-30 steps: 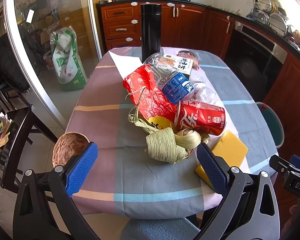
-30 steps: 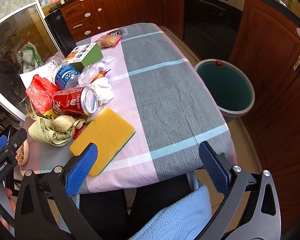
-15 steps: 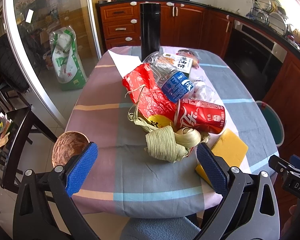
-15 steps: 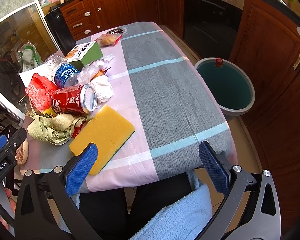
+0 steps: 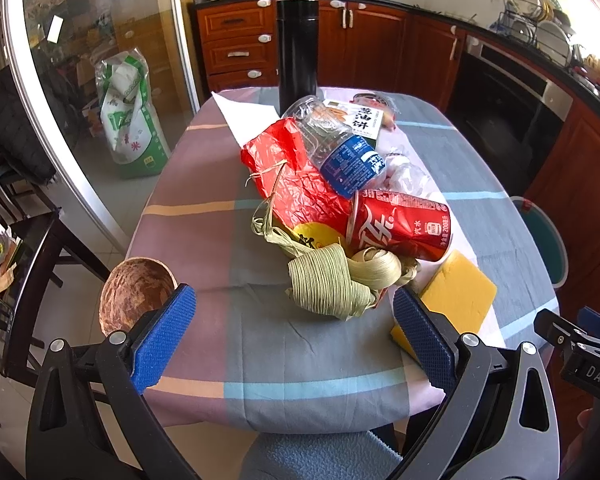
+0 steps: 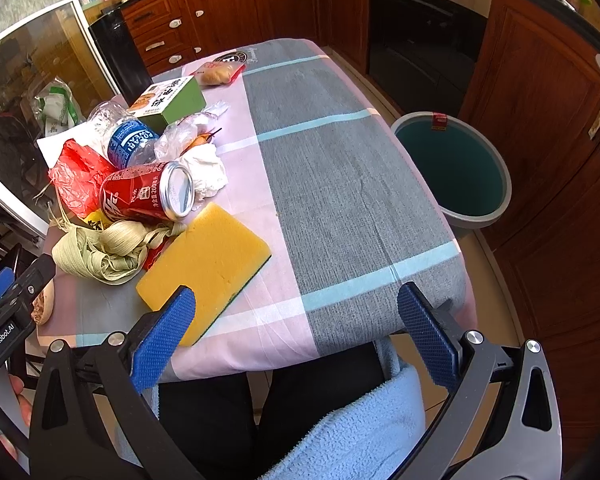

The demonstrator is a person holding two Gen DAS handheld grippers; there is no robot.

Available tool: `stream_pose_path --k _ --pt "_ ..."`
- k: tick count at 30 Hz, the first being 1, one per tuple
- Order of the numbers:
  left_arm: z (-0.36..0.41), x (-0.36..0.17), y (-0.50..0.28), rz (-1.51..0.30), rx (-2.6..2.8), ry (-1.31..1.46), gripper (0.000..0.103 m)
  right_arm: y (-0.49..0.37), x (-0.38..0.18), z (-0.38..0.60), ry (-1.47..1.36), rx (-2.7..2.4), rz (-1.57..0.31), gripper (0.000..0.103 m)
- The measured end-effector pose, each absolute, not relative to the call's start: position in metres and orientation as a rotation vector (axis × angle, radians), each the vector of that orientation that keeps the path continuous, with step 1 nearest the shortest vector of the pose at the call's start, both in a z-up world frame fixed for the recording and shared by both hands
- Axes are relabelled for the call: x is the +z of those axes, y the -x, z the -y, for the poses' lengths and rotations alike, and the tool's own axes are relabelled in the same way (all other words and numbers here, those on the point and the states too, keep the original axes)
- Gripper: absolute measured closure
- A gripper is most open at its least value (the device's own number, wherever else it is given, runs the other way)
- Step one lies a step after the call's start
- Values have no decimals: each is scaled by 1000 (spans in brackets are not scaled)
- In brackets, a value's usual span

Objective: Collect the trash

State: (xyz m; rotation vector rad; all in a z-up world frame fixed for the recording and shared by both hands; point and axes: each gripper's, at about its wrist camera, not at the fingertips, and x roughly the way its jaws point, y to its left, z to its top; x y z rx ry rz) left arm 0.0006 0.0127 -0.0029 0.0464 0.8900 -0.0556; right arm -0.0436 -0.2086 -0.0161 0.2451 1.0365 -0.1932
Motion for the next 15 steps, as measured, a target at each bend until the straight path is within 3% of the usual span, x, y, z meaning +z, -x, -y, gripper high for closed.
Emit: stream_pose_path --k 15 --pt "-28 -13 -16 -923 -81 -53 4 19 -32 180 -165 -106 -1124 6"
